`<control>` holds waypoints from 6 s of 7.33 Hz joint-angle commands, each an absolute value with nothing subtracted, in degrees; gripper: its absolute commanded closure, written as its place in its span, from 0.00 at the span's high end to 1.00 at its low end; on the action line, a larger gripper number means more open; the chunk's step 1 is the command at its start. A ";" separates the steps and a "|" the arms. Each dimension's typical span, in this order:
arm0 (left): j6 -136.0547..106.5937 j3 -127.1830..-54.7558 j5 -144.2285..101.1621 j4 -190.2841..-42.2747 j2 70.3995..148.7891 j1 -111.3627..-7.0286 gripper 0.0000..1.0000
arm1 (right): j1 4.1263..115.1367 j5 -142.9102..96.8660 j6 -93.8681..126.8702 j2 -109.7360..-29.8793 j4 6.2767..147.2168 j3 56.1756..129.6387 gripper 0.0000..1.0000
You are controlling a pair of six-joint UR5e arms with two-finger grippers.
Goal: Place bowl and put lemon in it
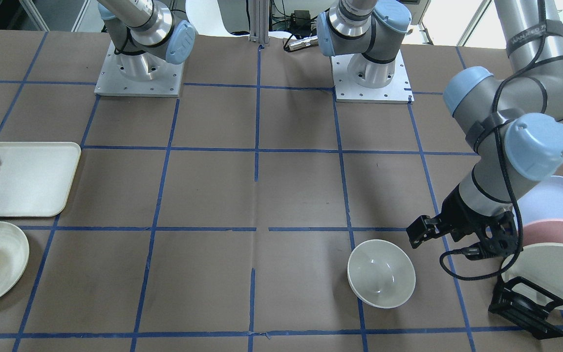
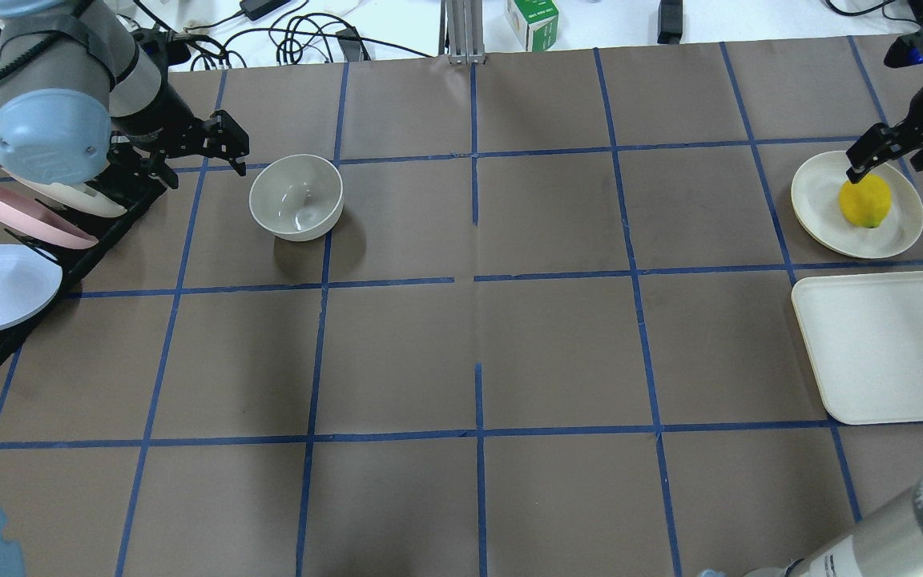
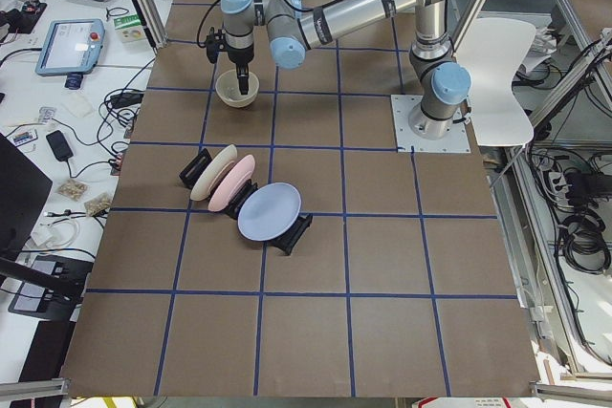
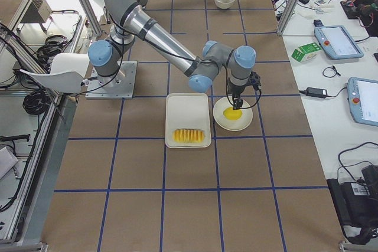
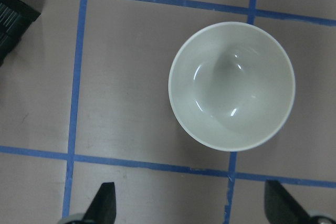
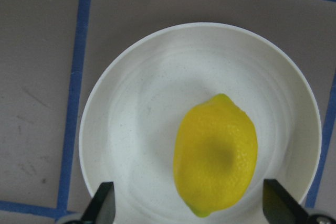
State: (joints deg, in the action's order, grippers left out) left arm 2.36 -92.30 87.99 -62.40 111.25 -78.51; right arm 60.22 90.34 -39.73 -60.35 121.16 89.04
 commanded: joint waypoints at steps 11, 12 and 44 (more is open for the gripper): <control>2.99 -91.49 82.97 -56.42 120.08 -81.37 0.00 | 57.74 91.57 -36.66 -72.63 101.92 86.49 0.20; 0.73 -91.49 82.71 -58.51 118.32 -84.95 0.00 | 58.27 91.84 -35.69 -77.64 97.78 86.75 0.19; -2.02 -87.98 93.08 -92.46 92.11 -89.65 1.00 | 106.37 90.69 18.37 -70.09 117.52 87.89 1.00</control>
State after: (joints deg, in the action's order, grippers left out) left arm -2.77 -87.88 92.96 -92.48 91.96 -89.83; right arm 109.01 89.88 18.68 -65.20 118.25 88.00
